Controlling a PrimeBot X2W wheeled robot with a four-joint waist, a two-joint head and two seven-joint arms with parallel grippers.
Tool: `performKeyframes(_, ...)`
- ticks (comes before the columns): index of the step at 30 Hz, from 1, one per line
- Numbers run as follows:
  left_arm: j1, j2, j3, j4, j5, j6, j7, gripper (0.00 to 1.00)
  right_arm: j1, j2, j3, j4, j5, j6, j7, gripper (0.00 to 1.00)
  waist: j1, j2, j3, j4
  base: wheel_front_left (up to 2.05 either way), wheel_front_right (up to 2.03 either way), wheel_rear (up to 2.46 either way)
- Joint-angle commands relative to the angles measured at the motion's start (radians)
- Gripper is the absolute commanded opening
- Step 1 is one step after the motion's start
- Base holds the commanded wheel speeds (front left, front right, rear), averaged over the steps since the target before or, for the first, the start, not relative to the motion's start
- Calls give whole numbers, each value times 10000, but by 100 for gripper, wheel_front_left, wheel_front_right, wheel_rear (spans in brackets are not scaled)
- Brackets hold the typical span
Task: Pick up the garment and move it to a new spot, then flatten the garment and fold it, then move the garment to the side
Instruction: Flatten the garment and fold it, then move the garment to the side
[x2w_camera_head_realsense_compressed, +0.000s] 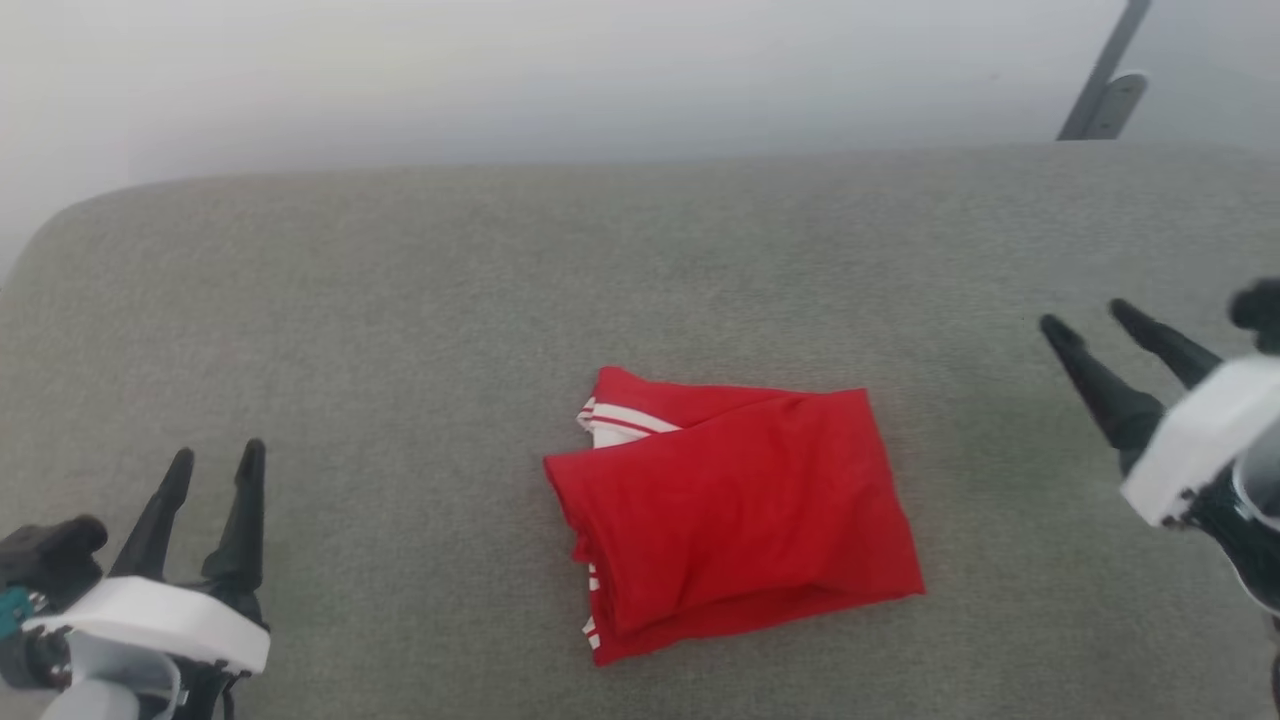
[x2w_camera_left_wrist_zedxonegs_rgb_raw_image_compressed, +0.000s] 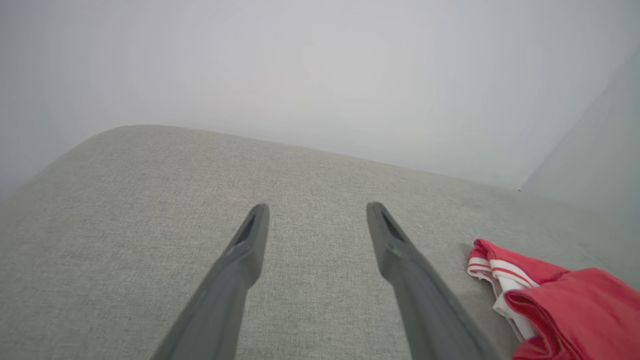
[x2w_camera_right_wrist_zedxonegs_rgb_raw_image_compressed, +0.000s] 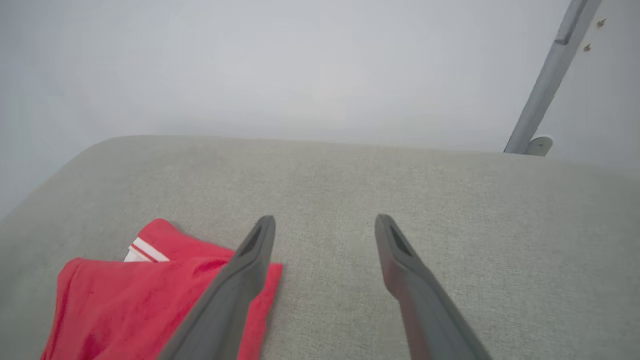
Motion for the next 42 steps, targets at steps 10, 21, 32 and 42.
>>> performKeyframes(10, 728, 112, 367, 10, 186, -88, -41, 100, 1260, -336, -81, 1396, -889, 0, -3636, 100, 0, -1, -595, -477, 0, 0, 0)
performKeyframes(21, 1371, 33, 1008, 134, 373, -149, -41, 100, 1912, -121, -110, 2175, -1124, 0, -5247, 100, 0, -1, -1036, -518, 0, 0, 0)
performKeyframes(32, 1589, -89, 1354, 200, 500, -164, -42, 100, 2332, 12, -222, 2524, -994, 0, -5765, 100, 0, -1, -1174, -408, 0, 0, 0)
performKeyframes(42, 1663, -37, 1321, 141, 629, -170, -42, 100, 2480, 99, -225, 2591, -987, 0, -5813, 100, 0, -1, -1203, -353, 0, 0, 0)
